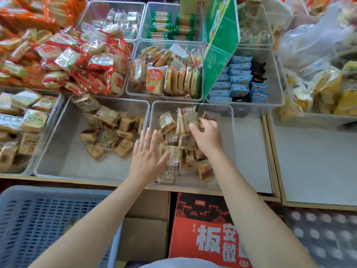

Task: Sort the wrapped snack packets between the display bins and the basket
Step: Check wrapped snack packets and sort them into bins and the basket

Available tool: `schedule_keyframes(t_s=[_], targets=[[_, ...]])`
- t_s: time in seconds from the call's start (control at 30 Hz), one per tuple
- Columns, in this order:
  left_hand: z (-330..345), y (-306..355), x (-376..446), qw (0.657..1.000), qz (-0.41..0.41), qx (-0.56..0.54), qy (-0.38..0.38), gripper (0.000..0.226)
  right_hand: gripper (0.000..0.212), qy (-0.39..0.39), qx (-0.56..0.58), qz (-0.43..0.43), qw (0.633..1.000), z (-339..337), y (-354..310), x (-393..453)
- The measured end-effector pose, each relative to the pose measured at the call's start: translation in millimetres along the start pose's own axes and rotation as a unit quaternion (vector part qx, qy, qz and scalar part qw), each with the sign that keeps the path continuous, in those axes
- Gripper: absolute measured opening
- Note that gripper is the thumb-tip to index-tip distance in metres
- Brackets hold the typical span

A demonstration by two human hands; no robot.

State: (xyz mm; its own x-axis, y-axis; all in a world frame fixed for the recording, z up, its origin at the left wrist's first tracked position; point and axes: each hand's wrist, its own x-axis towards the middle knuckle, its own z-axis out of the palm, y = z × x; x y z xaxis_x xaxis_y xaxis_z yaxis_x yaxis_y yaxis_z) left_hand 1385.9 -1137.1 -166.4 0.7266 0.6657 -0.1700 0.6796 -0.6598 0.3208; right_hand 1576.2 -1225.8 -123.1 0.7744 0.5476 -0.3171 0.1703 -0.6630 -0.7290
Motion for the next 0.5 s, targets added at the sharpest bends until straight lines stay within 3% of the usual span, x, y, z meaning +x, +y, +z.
schedule_keyframes(t_s=[0.07, 0.13, 0.23, 0.3, 0.5], targets=[[7, -4, 1, 1.0, 0.0, 0.014, -0.016, 0.087, 0.05, 0.066, -0.097, -0.027, 0.993, 7, 1, 12], [10, -3, 2, 1.0, 0.005, 0.012, -0.009, 0.082, 0.047, 0.107, -0.108, -0.118, 0.981, 18, 0, 15], [13, -4, 1, 1.0, 0.009, 0.014, -0.006, 0.08, 0.05, 0.047, -0.177, -0.211, 0.96, 41, 1, 14], [12, -5, 1, 1.0, 0.008, 0.015, -0.006, 0.082, 0.054, -0.002, -0.249, -0.196, 0.948, 53, 4, 16], [10, -4, 4, 1.0, 0.004, 0.012, -0.012, 0.086, 0.064, 0.028, -0.3, -0.109, 0.947, 53, 17, 25]])
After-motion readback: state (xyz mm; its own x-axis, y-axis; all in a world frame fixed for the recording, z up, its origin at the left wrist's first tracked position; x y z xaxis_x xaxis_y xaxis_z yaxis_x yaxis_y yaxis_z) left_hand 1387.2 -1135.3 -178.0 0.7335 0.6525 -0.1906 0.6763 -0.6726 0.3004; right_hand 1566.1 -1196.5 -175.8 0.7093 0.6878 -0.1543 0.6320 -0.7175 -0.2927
